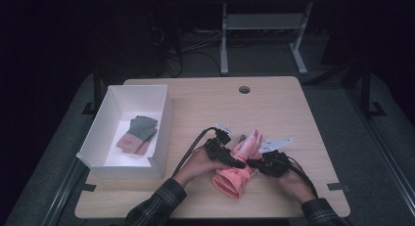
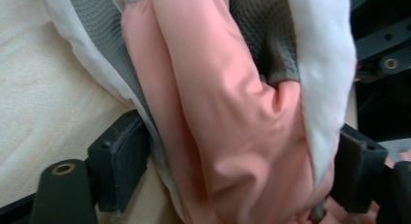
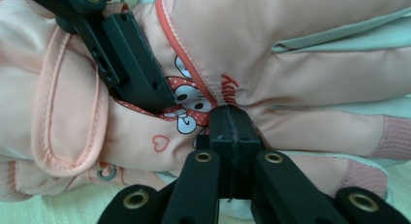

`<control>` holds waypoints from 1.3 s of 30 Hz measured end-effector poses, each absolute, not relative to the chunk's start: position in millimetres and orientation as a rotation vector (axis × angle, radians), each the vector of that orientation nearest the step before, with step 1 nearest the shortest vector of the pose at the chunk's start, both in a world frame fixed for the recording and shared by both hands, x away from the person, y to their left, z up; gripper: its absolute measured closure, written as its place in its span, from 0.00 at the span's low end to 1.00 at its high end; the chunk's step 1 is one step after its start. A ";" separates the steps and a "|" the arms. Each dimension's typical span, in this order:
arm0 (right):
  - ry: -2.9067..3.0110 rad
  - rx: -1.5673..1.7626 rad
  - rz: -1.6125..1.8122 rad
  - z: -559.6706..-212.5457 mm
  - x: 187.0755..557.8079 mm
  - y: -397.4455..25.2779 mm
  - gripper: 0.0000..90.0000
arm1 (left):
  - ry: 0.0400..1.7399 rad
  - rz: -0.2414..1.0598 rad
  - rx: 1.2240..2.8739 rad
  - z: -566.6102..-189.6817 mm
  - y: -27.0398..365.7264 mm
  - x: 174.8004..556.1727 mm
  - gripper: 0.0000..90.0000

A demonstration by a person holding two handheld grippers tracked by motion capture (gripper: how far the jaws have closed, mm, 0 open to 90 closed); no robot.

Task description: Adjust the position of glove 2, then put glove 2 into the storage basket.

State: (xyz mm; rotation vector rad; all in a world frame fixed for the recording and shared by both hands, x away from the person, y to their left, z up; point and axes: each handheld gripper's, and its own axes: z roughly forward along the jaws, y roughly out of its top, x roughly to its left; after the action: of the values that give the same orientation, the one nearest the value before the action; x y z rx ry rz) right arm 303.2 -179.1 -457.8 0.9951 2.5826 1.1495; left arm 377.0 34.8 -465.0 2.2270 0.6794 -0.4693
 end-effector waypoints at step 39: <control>2.298 1.218 1.158 -448.4 299.9 -238.7 0.15 | 0.719 -0.453 2.186 -433.4 59.2 377.7 0.72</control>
State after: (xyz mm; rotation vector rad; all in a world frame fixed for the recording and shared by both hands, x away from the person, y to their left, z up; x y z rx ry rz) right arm 299.9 -238.7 -448.4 1.2178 2.2980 1.1575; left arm 377.7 59.2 -433.4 2.1859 0.7194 -0.4529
